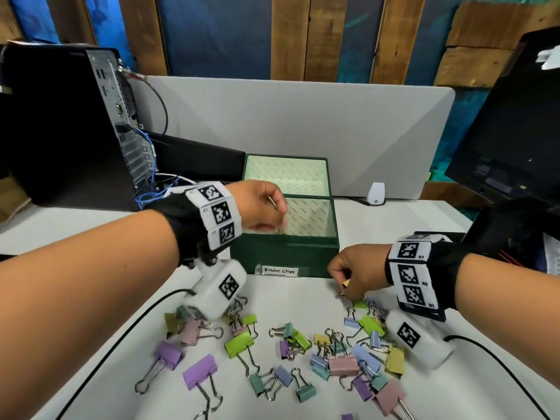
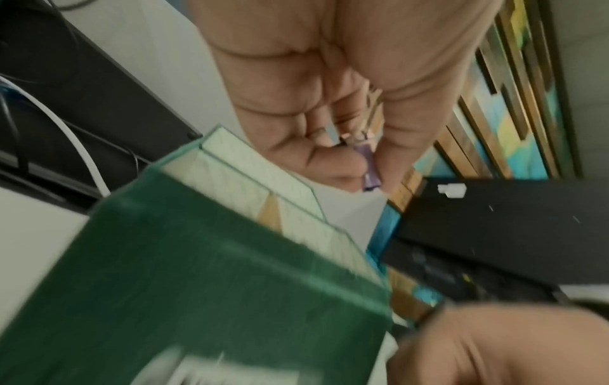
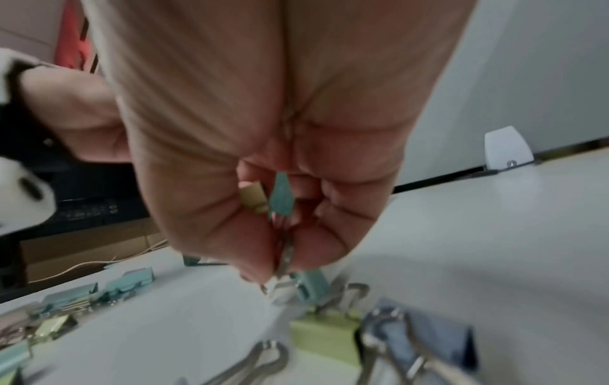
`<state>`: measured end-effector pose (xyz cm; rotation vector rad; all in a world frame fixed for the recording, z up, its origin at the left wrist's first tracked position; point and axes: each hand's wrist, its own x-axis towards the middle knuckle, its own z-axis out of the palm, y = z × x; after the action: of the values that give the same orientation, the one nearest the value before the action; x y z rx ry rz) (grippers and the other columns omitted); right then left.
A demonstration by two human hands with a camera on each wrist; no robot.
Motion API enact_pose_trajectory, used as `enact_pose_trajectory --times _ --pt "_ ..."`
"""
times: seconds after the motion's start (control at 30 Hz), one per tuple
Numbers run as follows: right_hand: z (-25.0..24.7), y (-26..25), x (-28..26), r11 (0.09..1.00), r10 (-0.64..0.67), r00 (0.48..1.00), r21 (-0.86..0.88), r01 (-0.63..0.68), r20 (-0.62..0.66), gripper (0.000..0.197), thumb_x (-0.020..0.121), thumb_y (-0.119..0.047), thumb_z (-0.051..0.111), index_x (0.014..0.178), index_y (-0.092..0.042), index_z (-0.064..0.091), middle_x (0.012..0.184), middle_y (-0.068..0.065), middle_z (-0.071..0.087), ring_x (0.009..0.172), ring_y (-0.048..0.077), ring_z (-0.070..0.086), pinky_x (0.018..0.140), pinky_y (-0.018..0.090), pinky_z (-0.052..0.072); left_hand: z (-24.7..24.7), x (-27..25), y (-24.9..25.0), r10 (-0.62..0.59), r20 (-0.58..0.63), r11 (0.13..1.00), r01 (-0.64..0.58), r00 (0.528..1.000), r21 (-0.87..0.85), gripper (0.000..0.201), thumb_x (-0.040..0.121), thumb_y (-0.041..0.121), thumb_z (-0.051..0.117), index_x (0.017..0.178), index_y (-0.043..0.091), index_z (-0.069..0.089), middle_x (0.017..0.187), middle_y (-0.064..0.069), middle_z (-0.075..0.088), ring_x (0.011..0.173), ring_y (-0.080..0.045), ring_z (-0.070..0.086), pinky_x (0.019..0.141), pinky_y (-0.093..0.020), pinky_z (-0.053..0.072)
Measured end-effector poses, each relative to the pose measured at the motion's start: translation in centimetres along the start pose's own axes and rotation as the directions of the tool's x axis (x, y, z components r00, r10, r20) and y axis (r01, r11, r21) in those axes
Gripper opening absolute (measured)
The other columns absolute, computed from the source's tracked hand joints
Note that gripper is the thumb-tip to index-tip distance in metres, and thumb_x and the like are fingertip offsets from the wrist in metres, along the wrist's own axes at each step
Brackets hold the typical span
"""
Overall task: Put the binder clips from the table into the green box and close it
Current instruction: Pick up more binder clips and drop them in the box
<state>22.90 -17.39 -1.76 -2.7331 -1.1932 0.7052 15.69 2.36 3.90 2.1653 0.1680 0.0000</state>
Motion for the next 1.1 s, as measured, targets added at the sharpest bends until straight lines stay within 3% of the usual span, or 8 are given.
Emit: enact_pose_trajectory --times 0.13,0.37,0.47,0.63,0.73,0.83,0.97,1.1 --pt "-2.6 -0.1 -1.1 0.985 -0.006 0.996 0.174 0.021 -0.086 0.027 0.072 -0.001 0.067 0.059 -0.021 0.053 0.076 0.003 0.065 0.073 0.015 0.06 0.08 0.036 0.054 0.0 2.0 1.2 0.002 -0.072 0.995 -0.009 0.997 -0.096 0.017 0.073 0.004 0.075 0.073 0.012 0.06 0.057 0.004 0.067 0.046 -0.003 0.061 0.046 -0.011 0.05" --pt "-8.0 -1.4 -0.7 0.703 0.106 0.868 0.654 0.278 -0.484 0.031 0.074 0.016 0.063 0.061 -0.01 0.052 0.073 0.014 0.061 0.07 0.025 0.061 0.076 0.034 0.057 2.0 4.1 1.1 -0.022 -0.045 1.0 0.021 0.999 -0.014 0.021 0.072 0.003 0.076 0.079 0.019 0.064 0.09 -0.015 0.071 0.073 -0.021 0.067 0.084 -0.036 0.057" --pt "-7.9 -1.7 1.2 0.755 0.171 0.847 0.62 0.215 -0.503 0.031 0.071 0.011 0.068 0.06 -0.012 0.052 0.07 0.011 0.063 0.072 0.027 0.064 0.085 0.043 0.056 1.8 3.9 0.9 -0.015 -0.071 1.0 0.014 0.997 -0.02 0.025 0.074 0.006 0.074 0.083 0.026 0.063 0.099 -0.012 0.069 0.091 -0.027 0.065 0.095 -0.044 0.051" --pt "-7.2 -1.9 2.8 0.787 0.202 0.875 0.605 0.122 -0.44 0.019 0.077 0.001 0.071 0.074 -0.013 0.058 0.069 0.002 0.06 0.05 0.004 0.063 0.055 0.013 0.055 -0.2 2.4 0.5 -0.007 -0.087 0.998 0.001 0.996 -0.066 0.019 0.081 0.003 0.066 0.089 0.019 0.063 0.099 -0.013 0.067 0.086 -0.025 0.066 0.086 -0.034 0.056" --pt "-6.5 -1.9 2.9 0.874 0.194 0.881 0.485 0.045 -0.431 0.017 0.077 -0.01 0.073 0.082 -0.023 0.064 0.09 0.002 0.066 0.086 0.016 0.068 0.083 0.027 0.056 -0.9 0.5 0.4 0.024 -0.01 0.998 -0.025 1.0 -0.064 0.018 0.081 -0.003 0.063 0.091 0.013 0.062 0.091 -0.015 0.062 0.074 -0.022 0.061 0.066 -0.02 0.057" --pt "-5.9 -1.8 1.8 0.908 0.141 0.874 0.413 0.073 -0.465 0.018 0.081 -0.012 0.068 0.095 -0.023 0.066 0.104 0.002 0.067 0.102 0.019 0.062 0.093 0.027 0.047 -0.7 -1.3 -0.2 0.016 0.098 0.995 -0.025 0.995 0.097 0.021 0.078 0.003 0.069 0.094 0.016 0.064 0.084 -0.008 0.066 0.068 -0.015 0.062 0.056 -0.015 0.055" --pt "-5.3 -1.5 -0.8 0.895 0.08 0.864 0.416 0.157 -0.497 0.013 0.084 -0.011 0.064 0.09 -0.022 0.065 0.085 -0.009 0.063 0.08 0.01 0.061 0.07 0.013 0.046 0.5 -2.9 -1.4 -0.073 0.253 0.928 -0.027 0.965 0.371 0.024 0.074 0.017 0.075 0.093 0.028 0.064 0.087 0.002 0.07 0.074 -0.015 0.066 0.07 -0.024 0.056" --pt "-3.7 -1.5 -2.6 0.947 0.026 0.953 0.312 0.074 -0.303 0.014 0.084 -0.011 0.062 0.078 -0.024 0.065 0.071 -0.01 0.063 0.065 0.006 0.061 0.064 0.018 0.054 2.1 -4.3 -2.5 -0.147 0.3 0.732 -0.1 0.942 0.674 0.031 0.074 0.032 0.074 0.102 0.035 0.06 0.091 0.011 0.065 0.069 -0.006 0.059 0.069 -0.019 0.047"
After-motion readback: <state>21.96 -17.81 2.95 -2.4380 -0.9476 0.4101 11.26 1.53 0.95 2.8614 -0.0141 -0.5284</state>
